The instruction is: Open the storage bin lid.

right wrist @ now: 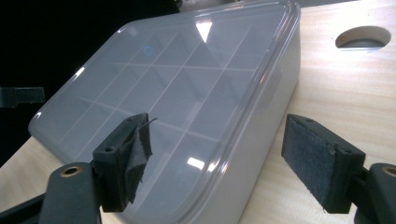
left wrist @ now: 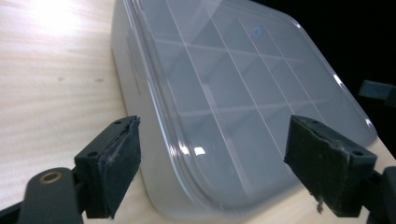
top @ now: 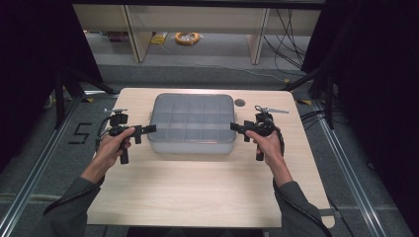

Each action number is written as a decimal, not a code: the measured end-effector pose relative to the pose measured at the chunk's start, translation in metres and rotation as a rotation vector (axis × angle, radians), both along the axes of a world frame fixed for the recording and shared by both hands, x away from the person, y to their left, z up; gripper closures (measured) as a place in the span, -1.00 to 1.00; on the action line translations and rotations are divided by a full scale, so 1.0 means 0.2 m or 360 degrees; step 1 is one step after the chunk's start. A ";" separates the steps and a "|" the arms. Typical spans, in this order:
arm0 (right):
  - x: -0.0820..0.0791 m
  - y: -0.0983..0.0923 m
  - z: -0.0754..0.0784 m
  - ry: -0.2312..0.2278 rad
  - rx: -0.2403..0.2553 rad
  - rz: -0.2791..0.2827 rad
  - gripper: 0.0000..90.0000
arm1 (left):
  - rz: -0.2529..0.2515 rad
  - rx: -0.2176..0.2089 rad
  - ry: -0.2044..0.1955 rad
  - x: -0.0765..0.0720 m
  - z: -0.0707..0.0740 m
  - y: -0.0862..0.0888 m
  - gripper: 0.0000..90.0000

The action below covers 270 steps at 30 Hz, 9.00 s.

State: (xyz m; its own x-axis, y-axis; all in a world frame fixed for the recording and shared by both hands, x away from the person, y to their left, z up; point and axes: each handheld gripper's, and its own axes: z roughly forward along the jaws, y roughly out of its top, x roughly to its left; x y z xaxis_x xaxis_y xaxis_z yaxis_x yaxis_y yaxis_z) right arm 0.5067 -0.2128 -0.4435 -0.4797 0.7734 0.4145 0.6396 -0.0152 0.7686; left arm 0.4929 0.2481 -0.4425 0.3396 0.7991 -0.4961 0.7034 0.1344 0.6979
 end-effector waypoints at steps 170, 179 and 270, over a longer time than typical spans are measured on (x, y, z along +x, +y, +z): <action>-1.01 -0.04 -0.10 -0.0110 0.0273 -0.0045 0.70 | -0.0076 0.0047 -0.0166 -0.88 -0.07 -0.03 0.33; -0.99 -0.06 -0.15 -0.0093 0.0209 -0.0046 0.70 | -0.0073 0.0043 -0.0100 -0.84 -0.15 -0.04 0.32; -0.89 -0.02 -0.36 0.0200 -0.0026 -0.0104 0.33 | -0.0188 0.0484 0.0057 -0.76 -0.33 -0.10 -0.26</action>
State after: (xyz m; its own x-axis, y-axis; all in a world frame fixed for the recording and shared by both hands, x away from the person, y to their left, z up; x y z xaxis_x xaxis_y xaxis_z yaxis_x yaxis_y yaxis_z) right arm 0.3281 -0.2160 -0.5160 -0.3730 0.8085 0.4552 0.7289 -0.0483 0.6829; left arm 0.3401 0.2285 -0.5087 0.4253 0.8686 -0.2541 0.7265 -0.1603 0.6682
